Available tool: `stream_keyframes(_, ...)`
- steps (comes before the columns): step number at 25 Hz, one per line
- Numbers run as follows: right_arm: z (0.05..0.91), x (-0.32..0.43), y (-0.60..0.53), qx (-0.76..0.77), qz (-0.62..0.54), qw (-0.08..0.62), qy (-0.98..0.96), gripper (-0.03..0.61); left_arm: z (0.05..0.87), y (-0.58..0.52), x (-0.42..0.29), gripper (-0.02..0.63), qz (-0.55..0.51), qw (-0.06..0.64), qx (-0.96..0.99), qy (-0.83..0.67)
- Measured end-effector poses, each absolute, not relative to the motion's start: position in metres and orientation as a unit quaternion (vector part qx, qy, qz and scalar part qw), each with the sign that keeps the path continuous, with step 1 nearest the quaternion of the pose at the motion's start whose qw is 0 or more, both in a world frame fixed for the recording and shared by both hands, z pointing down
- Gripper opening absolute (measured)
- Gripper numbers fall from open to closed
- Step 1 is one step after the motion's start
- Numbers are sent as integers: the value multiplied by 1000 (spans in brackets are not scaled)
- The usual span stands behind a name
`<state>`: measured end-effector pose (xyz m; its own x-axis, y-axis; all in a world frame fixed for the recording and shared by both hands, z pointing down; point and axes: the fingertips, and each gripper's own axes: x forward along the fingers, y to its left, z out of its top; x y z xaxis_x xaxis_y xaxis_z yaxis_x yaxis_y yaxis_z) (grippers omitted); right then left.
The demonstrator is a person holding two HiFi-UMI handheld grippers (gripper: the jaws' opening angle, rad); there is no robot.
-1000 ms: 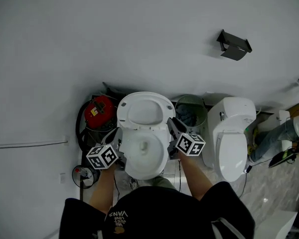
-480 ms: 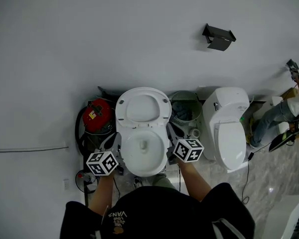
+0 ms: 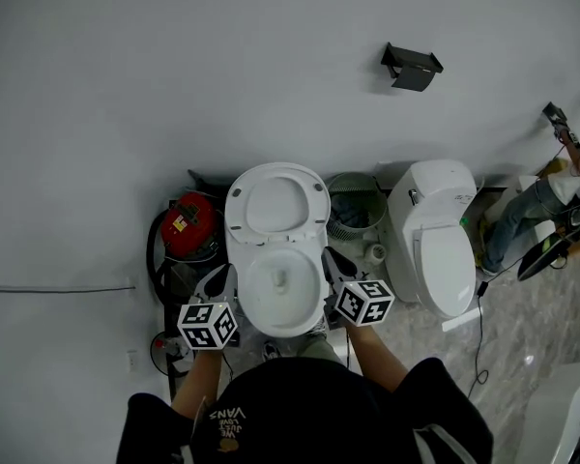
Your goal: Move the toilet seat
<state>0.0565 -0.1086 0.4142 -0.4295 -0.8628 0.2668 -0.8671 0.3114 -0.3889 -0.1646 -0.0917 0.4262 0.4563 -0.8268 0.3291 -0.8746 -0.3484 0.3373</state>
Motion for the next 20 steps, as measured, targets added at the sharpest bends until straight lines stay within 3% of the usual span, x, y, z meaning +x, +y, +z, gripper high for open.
stream_keyframes(20,431,52,-21,544,251,41,-800,-2,428,-24,-143,-1,97,204,854,-469)
